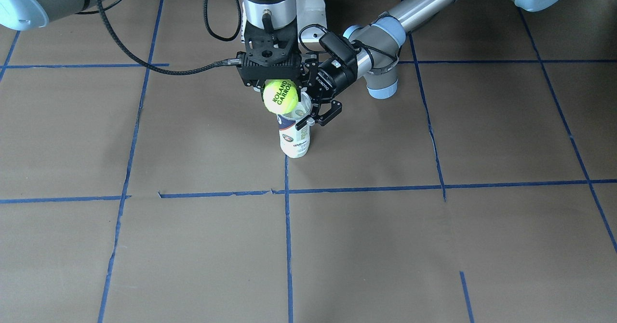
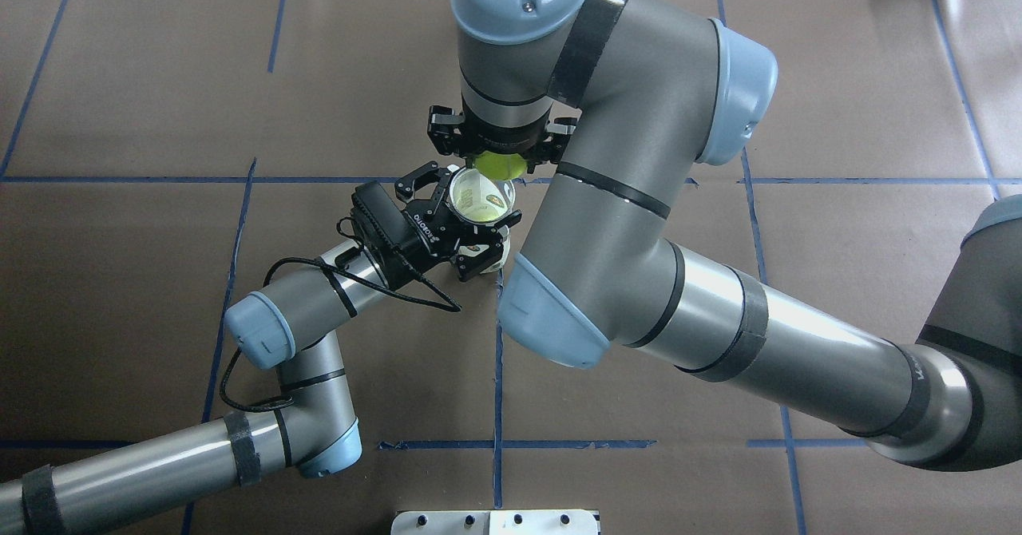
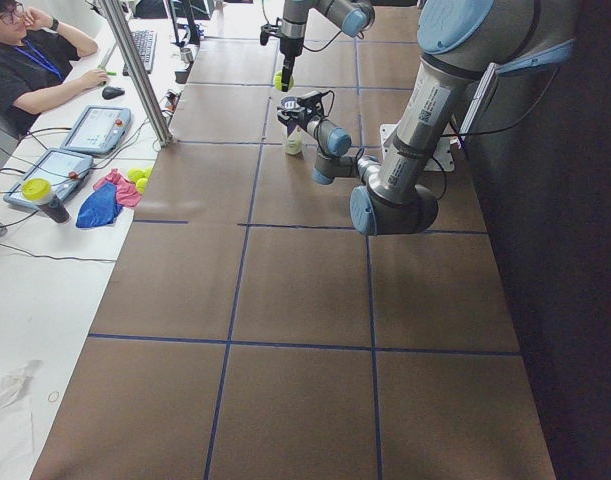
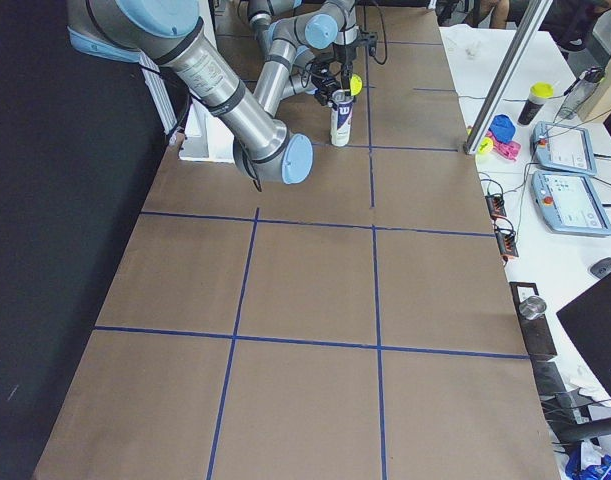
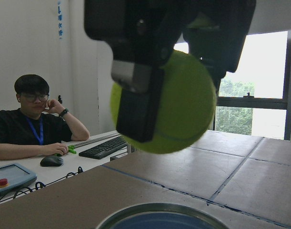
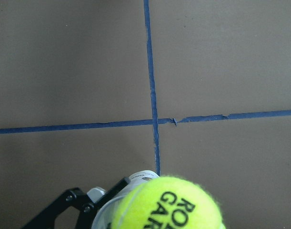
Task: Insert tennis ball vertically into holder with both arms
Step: 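Lower the ball into the can and release it with the right gripper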
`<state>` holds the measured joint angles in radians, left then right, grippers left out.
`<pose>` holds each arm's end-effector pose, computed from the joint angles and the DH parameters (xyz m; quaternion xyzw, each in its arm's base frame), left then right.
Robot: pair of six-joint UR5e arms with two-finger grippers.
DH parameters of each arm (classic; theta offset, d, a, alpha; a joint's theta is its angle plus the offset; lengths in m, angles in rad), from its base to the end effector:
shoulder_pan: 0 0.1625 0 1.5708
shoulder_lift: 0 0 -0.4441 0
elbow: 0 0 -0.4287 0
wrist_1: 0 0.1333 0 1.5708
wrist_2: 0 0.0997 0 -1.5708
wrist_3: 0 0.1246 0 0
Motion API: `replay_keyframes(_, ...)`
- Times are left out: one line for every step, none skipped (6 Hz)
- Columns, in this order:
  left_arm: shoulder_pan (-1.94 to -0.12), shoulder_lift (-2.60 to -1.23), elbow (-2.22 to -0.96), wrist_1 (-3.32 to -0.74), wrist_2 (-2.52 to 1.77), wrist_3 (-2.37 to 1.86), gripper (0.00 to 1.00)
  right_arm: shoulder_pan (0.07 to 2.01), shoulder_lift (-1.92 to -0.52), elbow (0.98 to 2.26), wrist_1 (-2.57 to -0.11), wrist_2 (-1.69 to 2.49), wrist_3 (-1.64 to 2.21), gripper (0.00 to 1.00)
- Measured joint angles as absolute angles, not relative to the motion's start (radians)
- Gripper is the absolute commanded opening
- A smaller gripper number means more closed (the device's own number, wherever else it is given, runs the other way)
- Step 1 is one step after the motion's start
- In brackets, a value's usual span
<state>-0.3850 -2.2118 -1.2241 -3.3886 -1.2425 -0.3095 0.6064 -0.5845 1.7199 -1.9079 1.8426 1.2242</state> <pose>0.6073 -0.4333 0.2479 0.6844 0.5249 0.0773 0.5002 -0.5238 -0.4848 0.0312 0.0657 -0.3994 0.0660 0.9120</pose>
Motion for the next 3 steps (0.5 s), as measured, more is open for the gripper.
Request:
replay_keyframes(-0.385, -2.212, -1.224, -3.389, -1.243, -0.308, 0.87, 0.59, -0.573, 1.709, -1.906, 1.836, 1.234, 0.48)
replay_keyframes(-0.385, -2.212, -1.224, -3.389, -1.243, -0.307, 0.87, 0.581, -0.568, 1.7, -1.902, 1.831, 1.237, 0.52)
replay_keyframes(-0.385, -2.212, -1.224, -3.389, -1.243, -0.307, 0.87, 0.576, -0.569, 1.698, -1.9, 1.829, 1.238, 0.54)
